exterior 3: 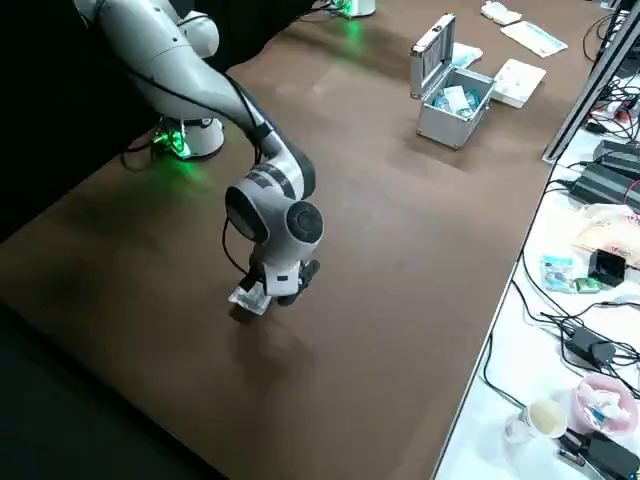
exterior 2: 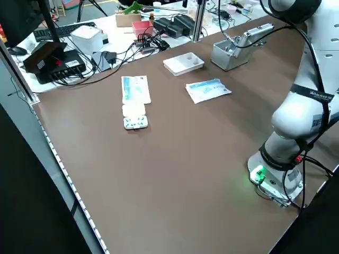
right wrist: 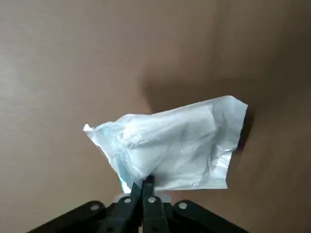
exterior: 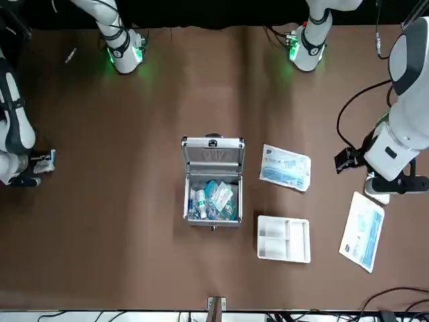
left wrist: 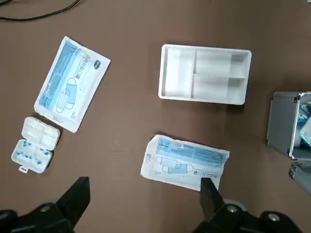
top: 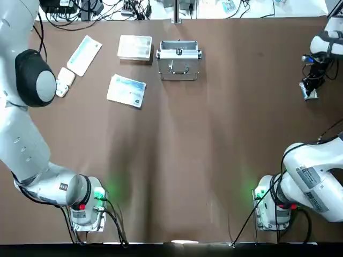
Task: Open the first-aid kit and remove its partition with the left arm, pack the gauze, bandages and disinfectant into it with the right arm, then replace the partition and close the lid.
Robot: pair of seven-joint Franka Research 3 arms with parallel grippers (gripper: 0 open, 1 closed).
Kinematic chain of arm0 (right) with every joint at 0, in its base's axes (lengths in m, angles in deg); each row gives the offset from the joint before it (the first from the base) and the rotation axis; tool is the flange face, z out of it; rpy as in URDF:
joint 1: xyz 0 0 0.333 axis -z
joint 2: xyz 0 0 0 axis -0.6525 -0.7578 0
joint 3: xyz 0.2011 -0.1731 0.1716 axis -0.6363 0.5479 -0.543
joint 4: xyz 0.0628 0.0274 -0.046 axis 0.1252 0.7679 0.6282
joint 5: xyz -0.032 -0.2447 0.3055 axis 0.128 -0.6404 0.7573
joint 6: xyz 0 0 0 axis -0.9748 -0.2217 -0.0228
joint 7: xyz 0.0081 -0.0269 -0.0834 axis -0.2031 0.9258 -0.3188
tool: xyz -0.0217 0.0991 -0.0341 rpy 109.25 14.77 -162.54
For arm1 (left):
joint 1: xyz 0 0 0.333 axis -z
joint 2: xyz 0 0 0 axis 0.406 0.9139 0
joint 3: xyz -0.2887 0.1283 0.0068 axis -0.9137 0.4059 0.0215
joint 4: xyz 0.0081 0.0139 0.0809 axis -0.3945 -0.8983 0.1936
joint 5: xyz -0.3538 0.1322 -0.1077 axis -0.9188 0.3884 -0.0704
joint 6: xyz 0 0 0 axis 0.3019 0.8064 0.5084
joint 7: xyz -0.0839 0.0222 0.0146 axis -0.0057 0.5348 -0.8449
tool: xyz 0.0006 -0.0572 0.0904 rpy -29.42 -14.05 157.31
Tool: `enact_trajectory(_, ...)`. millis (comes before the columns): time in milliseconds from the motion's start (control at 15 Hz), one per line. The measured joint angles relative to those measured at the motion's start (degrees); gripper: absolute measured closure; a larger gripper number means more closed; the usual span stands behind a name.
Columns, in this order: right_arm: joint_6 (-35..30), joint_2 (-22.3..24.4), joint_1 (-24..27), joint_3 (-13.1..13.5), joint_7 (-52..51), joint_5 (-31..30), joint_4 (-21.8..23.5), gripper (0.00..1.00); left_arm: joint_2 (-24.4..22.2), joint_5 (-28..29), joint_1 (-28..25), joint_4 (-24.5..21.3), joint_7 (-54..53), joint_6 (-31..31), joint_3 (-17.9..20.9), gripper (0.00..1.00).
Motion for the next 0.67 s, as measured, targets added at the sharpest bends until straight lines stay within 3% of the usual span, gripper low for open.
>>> enact_trajectory(333, -7.03, 0.1, -3.41, -1.02, 0.21, 8.19, -4.23, 0.98, 0.0, 0.0, -0.01, 0.0, 0.0, 0.0, 0.0, 0.0)
enact_trajectory(667, -13.04, 1.29, -9.98, -5.72, 11.38, 19.51, -11.09, 0.98, 0.0, 0.0, -0.02, 0.01, 0.0, 0.0, -0.02, 0.0)
